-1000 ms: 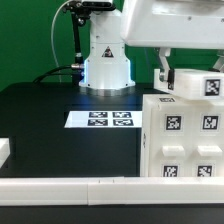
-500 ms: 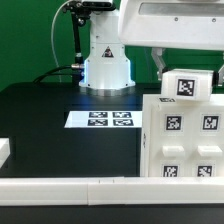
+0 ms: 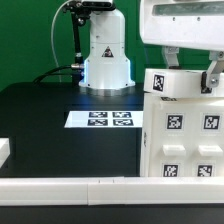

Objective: Assemble cabinet

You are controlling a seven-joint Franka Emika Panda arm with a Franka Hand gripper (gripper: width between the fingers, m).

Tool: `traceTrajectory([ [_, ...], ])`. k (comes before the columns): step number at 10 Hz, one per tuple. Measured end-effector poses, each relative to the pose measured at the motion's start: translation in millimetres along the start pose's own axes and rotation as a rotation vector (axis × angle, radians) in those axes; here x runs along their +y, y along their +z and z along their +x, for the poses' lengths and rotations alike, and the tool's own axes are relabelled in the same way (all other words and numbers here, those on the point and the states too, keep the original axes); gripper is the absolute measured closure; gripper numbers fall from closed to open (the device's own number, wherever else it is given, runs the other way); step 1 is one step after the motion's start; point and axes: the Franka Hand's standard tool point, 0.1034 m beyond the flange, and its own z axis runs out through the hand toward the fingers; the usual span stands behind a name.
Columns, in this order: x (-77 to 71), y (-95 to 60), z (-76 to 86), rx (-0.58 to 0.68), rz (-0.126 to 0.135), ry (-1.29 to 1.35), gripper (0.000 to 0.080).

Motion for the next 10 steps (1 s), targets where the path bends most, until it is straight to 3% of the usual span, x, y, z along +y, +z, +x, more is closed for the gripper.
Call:
traceTrajectory([
  [5,2.9,1.9,0.9,-0.046,0.004,0.467,0.0245],
  [7,-0.7,1.3,0.8,-0.043,0.026,0.726,0.0245],
  [8,-0.3,1.8,1.3,-0.042,0.025,0.694,0.0245],
  [9,-0.6,0.5,-0.6,-0.041,0.024,0.601,0.0135],
  [10,-2.8,-5.9,-4.0,-0.044,0.033,0.479,0.0135],
])
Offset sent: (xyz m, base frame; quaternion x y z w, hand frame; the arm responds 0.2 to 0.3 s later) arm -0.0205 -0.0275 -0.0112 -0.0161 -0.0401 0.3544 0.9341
